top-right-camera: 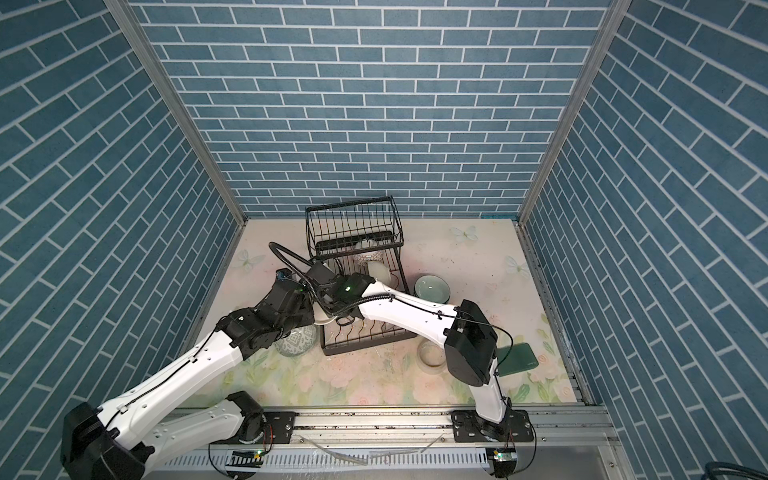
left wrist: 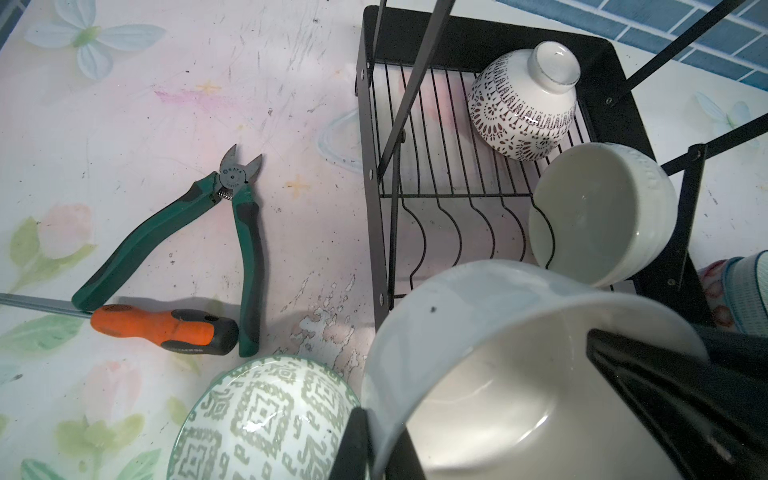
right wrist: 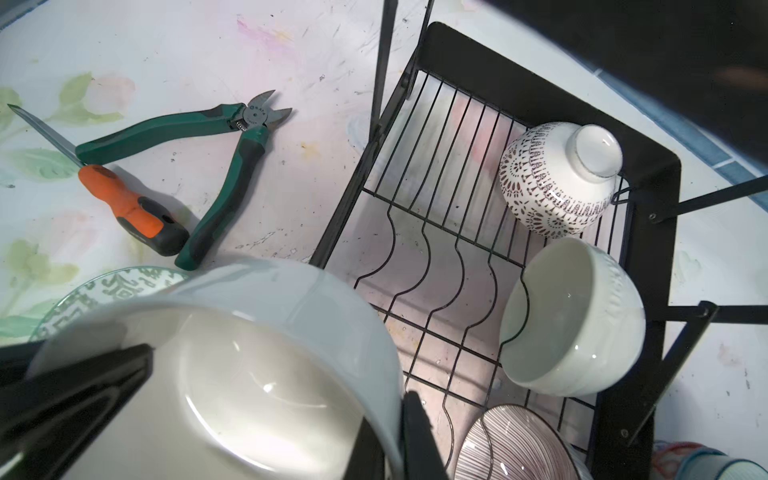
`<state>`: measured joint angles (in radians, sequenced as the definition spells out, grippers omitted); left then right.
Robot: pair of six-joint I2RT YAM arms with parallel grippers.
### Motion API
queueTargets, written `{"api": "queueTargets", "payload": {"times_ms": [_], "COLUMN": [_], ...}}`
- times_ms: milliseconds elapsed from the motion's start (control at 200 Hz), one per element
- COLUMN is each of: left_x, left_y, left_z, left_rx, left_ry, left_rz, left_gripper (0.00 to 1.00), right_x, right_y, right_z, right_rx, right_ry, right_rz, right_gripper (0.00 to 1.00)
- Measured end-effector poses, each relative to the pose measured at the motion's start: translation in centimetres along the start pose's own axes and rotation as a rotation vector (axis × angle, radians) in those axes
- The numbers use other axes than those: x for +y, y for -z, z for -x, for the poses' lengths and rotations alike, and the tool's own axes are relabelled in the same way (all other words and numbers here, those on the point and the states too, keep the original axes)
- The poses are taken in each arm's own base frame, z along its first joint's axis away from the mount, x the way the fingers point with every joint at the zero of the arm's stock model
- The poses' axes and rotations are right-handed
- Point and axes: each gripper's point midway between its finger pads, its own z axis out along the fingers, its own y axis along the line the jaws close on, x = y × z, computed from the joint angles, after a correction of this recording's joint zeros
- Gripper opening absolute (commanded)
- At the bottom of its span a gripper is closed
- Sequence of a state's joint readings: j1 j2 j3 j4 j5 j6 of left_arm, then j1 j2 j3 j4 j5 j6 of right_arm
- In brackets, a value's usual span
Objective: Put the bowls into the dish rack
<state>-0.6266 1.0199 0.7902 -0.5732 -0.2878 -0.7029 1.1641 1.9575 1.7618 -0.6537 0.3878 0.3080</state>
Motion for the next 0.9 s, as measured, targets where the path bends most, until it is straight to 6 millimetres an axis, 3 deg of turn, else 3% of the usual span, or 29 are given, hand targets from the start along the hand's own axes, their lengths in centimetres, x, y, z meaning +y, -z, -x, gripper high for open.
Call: {"api": "queueTargets", "payload": {"times_ms": [275,550,900], "left_x": [0.5,1.2,0.9], "left_y": [-0.5,-1.4,-1.3], "left_z": [-0.5,-1.9,-1.6], "left_rx": [-0.005,0.044,0.027], "left_ry": [0.044,0.026,0.044], "left_rz": [-0.066,-0.083,-0.172], "left_gripper": [0.0,0.0,0.0], "right_x": [0.3,1.4,-0.5], "right_y": [-0.4,-0.1,2.4], "right_z": [-0.2,0.7,1.1], "right_rx": [0.017,0.001,-0.039], "right_ry": [-0.007,-0.053,-0.142], "right_rz": [0.035,0.188,0.371], "right_gripper": [0.1,0.34,0.58]}}
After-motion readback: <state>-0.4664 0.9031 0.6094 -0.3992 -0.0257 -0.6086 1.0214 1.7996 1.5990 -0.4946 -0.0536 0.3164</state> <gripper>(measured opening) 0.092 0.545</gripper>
